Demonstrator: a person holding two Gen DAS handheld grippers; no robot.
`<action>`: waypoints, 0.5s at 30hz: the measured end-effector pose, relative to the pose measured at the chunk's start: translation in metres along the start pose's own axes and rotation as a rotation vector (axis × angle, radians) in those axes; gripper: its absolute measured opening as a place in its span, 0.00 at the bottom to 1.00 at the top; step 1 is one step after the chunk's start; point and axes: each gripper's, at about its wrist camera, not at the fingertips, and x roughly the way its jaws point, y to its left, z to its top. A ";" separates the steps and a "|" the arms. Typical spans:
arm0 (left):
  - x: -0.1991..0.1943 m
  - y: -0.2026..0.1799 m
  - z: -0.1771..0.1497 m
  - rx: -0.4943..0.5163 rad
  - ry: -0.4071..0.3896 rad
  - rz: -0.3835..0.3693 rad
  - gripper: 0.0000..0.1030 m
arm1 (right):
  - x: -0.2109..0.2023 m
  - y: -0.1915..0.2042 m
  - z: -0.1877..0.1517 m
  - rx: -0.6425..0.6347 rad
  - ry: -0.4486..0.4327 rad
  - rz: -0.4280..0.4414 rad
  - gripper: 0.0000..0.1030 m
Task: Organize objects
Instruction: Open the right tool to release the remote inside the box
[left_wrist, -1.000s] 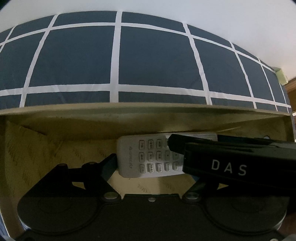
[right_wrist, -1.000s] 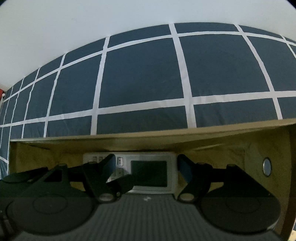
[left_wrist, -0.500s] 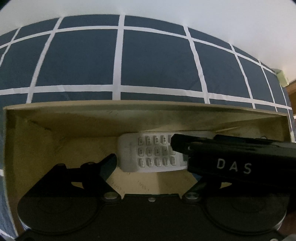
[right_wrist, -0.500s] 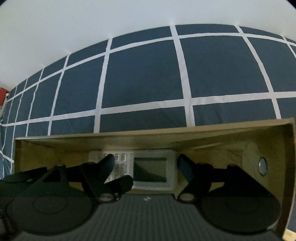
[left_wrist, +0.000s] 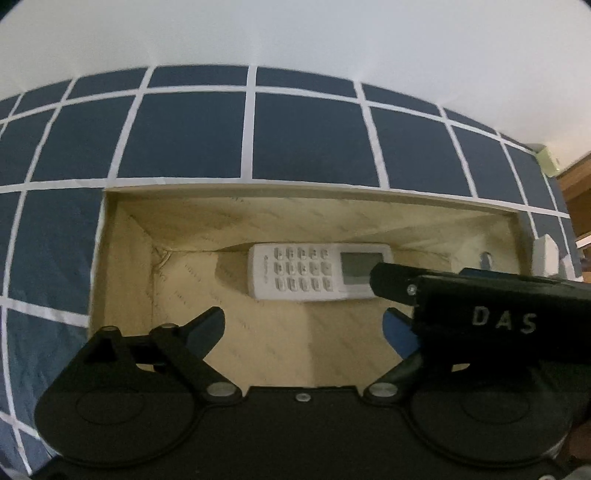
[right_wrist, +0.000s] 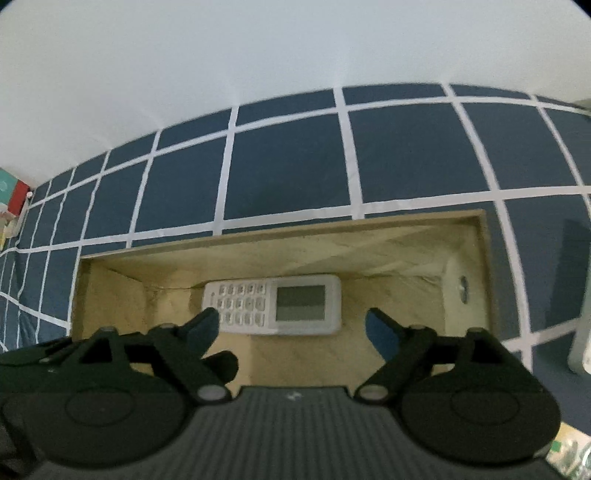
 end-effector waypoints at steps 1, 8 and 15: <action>-0.005 -0.002 -0.002 0.005 -0.006 0.000 0.93 | -0.007 0.000 -0.002 0.003 -0.011 0.001 0.88; -0.036 -0.022 -0.027 0.068 -0.027 -0.012 0.98 | -0.054 -0.009 -0.024 0.042 -0.077 -0.003 0.97; -0.060 -0.044 -0.050 0.121 -0.047 -0.018 1.00 | -0.093 -0.022 -0.050 0.076 -0.128 -0.009 1.00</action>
